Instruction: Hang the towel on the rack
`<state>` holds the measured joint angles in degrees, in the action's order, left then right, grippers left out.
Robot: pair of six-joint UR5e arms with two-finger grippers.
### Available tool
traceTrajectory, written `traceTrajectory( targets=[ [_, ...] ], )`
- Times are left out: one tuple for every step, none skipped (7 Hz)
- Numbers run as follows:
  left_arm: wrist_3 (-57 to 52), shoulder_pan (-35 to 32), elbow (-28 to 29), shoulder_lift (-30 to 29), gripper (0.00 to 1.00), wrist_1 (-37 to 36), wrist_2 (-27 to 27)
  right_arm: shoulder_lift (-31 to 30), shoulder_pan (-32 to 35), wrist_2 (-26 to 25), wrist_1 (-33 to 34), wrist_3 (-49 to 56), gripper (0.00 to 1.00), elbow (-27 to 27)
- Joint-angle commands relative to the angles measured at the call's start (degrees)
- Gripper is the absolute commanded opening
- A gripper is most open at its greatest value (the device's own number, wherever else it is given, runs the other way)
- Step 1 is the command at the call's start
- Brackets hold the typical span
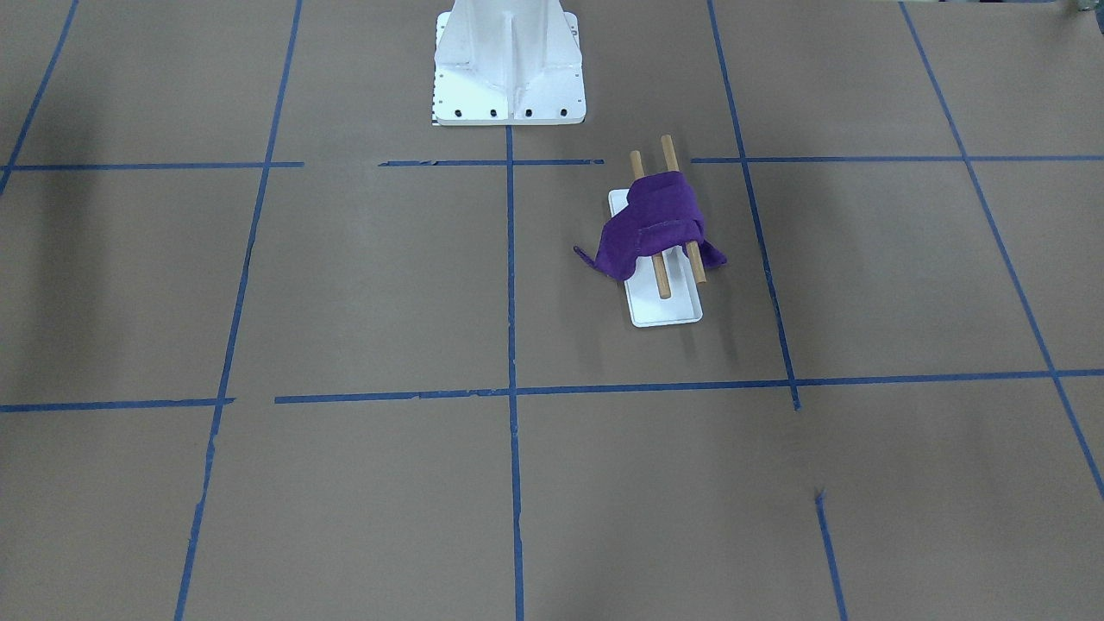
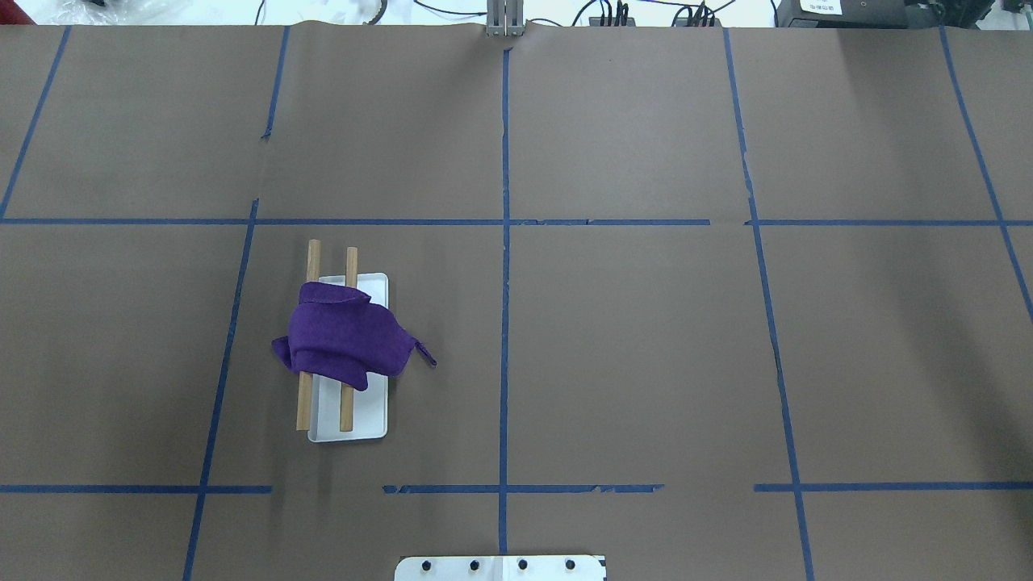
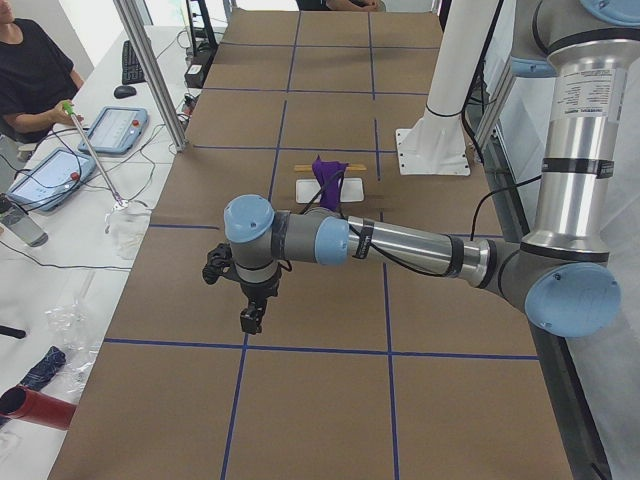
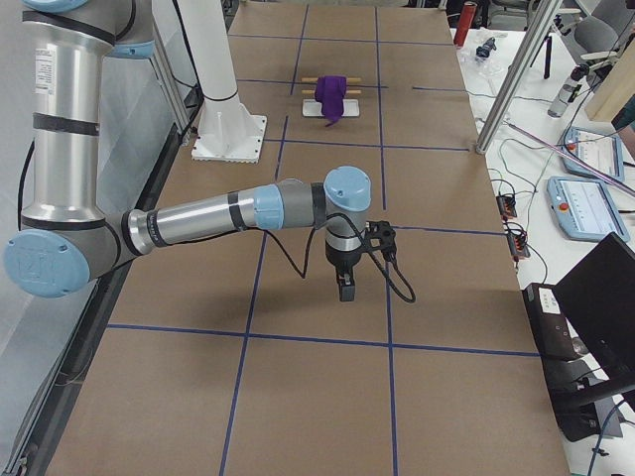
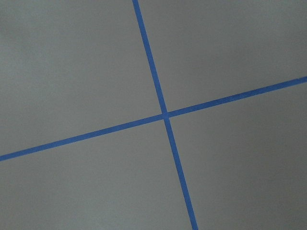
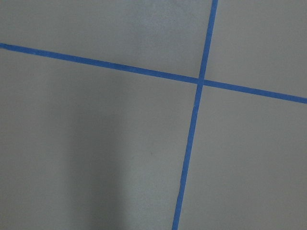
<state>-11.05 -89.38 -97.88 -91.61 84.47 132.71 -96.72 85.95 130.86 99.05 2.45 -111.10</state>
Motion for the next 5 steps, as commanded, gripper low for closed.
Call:
traceTrajectory(
  targets=[
    [-0.03,0.0,0.41,1.86,1.0,0.26,6.47,-2.49,0.0,0.97,-0.26,2.88,1.0,0.7],
    [-0.03,0.0,0.41,1.87,1.0,0.26,6.77,-2.94,0.0,2.63,0.0,3.52,1.0,0.71],
    [0.06,0.08,0.59,1.87,1.0,0.26,6.77,-5.12,0.0,3.08,-0.69,3.35,1.0,1.23],
    [0.41,0.0,0.33,1.87,1.0,0.26,6.77,-5.14,0.0,3.35,-0.7,3.35,1.0,1.15],
    [0.5,0.0,0.32,1.87,1.0,0.26,6.77,-5.14,0.0,3.26,-0.7,3.44,1.0,1.23]
  ],
)
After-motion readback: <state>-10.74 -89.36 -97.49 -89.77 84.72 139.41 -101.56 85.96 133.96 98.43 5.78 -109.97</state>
